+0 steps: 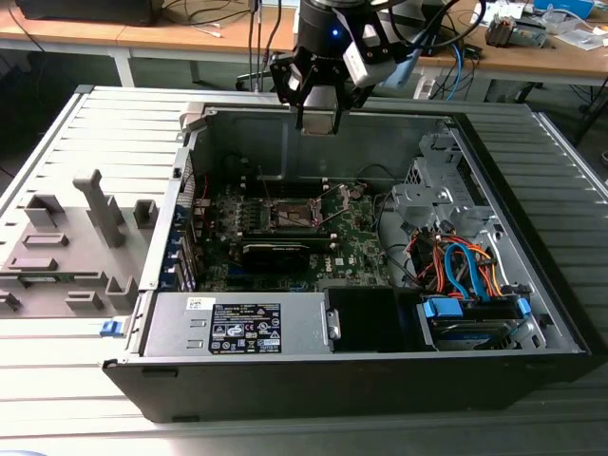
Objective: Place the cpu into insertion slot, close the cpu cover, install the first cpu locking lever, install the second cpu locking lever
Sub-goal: 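Place the cpu into insertion slot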
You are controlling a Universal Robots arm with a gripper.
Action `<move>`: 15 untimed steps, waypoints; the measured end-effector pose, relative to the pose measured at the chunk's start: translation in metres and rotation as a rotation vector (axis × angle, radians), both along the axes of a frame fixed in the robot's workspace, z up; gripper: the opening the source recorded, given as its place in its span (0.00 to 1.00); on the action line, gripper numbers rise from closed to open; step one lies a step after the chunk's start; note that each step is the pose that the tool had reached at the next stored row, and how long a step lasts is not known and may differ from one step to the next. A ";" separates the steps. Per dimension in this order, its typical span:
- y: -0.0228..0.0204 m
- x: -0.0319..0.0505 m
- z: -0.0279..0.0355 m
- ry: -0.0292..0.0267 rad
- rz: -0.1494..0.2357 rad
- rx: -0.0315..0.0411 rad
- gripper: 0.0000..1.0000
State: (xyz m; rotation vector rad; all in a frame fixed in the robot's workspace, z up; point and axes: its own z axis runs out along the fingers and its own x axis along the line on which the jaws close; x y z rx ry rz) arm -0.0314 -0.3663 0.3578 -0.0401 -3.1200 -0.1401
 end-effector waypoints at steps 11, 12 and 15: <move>-0.0060 0.0000 -0.0023 0.0000 0.000 0.0000 0.55; -0.0065 0.0000 -0.0024 0.0001 0.000 -0.0001 0.55; -0.0084 0.0000 -0.0029 0.0000 0.000 0.0000 0.55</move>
